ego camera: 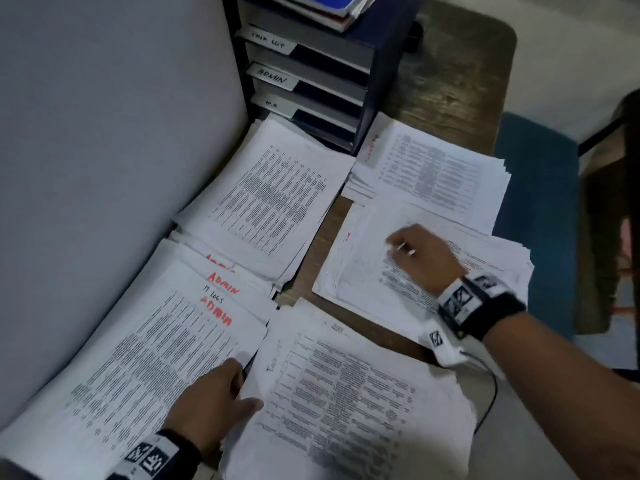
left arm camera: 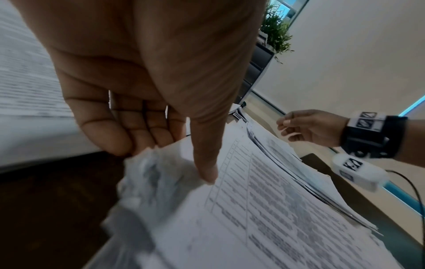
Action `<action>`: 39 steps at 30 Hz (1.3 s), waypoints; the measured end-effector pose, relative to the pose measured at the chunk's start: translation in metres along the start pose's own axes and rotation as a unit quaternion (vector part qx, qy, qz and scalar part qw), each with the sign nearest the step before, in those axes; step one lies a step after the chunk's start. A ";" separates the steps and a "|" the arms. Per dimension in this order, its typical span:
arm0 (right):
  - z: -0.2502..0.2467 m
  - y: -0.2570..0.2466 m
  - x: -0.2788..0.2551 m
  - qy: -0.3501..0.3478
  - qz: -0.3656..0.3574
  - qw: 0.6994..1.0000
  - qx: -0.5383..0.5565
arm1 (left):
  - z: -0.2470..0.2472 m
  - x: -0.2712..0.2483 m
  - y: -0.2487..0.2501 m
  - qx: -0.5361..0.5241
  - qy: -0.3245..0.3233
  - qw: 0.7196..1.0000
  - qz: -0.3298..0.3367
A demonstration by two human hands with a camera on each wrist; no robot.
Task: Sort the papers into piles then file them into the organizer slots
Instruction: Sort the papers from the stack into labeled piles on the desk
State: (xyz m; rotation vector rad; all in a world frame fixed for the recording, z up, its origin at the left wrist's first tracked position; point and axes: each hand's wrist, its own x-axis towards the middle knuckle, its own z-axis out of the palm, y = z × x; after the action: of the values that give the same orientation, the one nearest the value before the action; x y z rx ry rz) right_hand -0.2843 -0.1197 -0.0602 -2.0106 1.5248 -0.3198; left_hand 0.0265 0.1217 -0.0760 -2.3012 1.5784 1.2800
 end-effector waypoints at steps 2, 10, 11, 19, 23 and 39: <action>0.027 -0.007 -0.036 -0.090 0.004 0.996 0.016 | 0.005 -0.008 -0.007 -0.004 -0.003 1.000 -0.011; 0.076 -0.004 -0.108 -0.191 0.070 0.979 -0.033 | 0.023 -0.030 -0.030 -0.048 0.012 0.999 -0.003; 0.077 -0.004 -0.111 -0.194 0.072 0.978 -0.040 | 0.024 -0.031 -0.032 -0.054 0.016 0.998 -0.003; 0.077 -0.011 -0.117 -0.158 0.083 0.983 -0.043 | 0.031 -0.028 -0.044 -0.144 0.006 0.989 -0.016; 0.074 -0.013 -0.118 -0.162 0.097 0.981 -0.031 | 0.032 -0.030 -0.049 -0.227 0.014 0.974 0.004; 0.059 -0.027 -0.120 -0.164 0.109 0.972 0.132 | -0.018 -0.022 -0.033 -0.475 0.020 0.880 0.027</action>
State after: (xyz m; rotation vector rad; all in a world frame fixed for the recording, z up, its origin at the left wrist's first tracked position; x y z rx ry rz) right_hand -0.2699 0.0159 -0.0732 -1.5826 1.3943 -0.0886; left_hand 0.0604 0.1454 -0.0621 -2.7466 1.1282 2.4461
